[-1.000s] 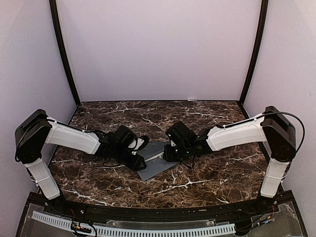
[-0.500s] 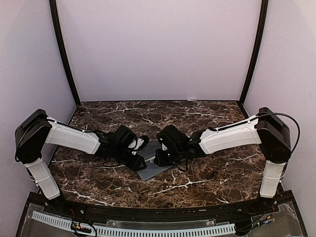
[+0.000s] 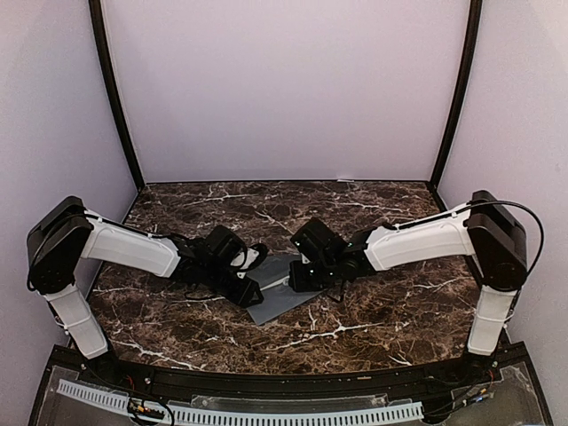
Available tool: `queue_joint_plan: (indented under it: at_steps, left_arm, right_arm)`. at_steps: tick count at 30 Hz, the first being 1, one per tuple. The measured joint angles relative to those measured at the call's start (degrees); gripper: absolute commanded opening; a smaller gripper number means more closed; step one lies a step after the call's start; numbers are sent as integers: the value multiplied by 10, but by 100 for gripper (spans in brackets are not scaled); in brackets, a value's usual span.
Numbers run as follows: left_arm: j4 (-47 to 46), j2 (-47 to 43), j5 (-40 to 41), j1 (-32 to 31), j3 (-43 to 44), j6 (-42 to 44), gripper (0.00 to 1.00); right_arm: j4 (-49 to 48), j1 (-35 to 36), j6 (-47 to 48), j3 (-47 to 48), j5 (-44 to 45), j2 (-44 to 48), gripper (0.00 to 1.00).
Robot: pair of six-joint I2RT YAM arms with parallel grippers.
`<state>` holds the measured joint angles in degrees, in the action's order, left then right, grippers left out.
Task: Place the letter into the envelope and seal it
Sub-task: Paint the envelope at the center of the board.
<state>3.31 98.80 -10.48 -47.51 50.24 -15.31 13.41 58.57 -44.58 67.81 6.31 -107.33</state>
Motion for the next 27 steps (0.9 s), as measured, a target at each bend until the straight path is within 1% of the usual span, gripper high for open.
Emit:
queue_joint_plan:
  at_steps: [5, 12, 18, 27]
  left_arm:
    - [0, 0, 0, 0, 0, 0, 42]
    - [0, 1, 0, 0, 1, 1, 42]
    - [1, 1, 0, 0, 2, 1, 42]
    - [1, 1, 0, 0, 2, 1, 42]
  right_arm:
    - [3, -20, 0, -15, 12, 12, 0]
    - [4, -22, 6, -17, 12, 15, 0]
    - [3, -7, 10, -17, 5, 15, 0]
    - [-2, 27, 8, -3, -27, 3, 0]
